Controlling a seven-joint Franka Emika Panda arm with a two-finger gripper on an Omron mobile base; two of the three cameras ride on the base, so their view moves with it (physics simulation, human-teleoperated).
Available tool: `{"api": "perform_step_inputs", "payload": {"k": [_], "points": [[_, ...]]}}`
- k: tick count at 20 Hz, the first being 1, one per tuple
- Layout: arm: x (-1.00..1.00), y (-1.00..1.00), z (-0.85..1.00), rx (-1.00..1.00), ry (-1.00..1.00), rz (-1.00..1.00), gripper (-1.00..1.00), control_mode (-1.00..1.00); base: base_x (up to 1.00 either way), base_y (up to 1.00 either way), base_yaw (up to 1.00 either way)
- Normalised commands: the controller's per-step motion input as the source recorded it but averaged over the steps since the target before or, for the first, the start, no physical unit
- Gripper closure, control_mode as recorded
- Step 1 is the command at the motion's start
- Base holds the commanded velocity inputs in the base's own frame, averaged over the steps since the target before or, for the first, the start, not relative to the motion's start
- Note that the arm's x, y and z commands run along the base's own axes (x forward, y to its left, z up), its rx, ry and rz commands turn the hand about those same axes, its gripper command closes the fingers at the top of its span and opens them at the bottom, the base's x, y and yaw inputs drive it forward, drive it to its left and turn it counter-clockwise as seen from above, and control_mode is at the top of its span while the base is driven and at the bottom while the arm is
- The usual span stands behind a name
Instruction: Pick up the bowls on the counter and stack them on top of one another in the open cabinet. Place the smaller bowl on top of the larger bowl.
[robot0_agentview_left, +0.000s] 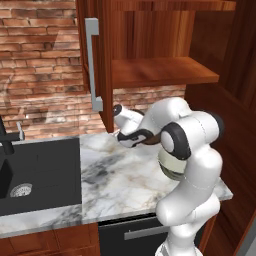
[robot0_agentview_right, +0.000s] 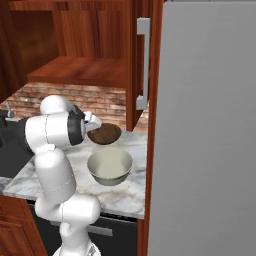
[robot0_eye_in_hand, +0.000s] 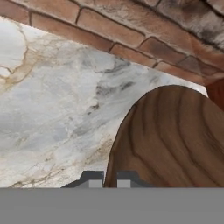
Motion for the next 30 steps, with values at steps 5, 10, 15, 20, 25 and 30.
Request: {"api": "perform_step_inputs", "payload": {"k": [5,10,15,20,25,30], "points": [[-0.28,0.06,0.32,-0.07,0.0,0.0,1.0,-1.0,0.0,0.0,0.0],[-0.37,0.0,0.33,-0.06,0.0,0.0,1.0,-1.0,0.0,0.0,0.0],[-0.37,0.0,0.29,-0.05,0.0,0.0,1.0,-1.0,0.0,0.0,0.0],[-0.39,-0.02,0.16,-0.04,0.0,0.0,1.0,-1.0,0.0,0.0,0.0],[-0.36,-0.21,0.08,-0.01,0.0,0.0,1.0,-1.0,0.0,0.0,0.0],[-0.33,-0.26,0.12,0.0,0.0,0.0,1.0,-1.0,0.0,0.0,0.0]]}}
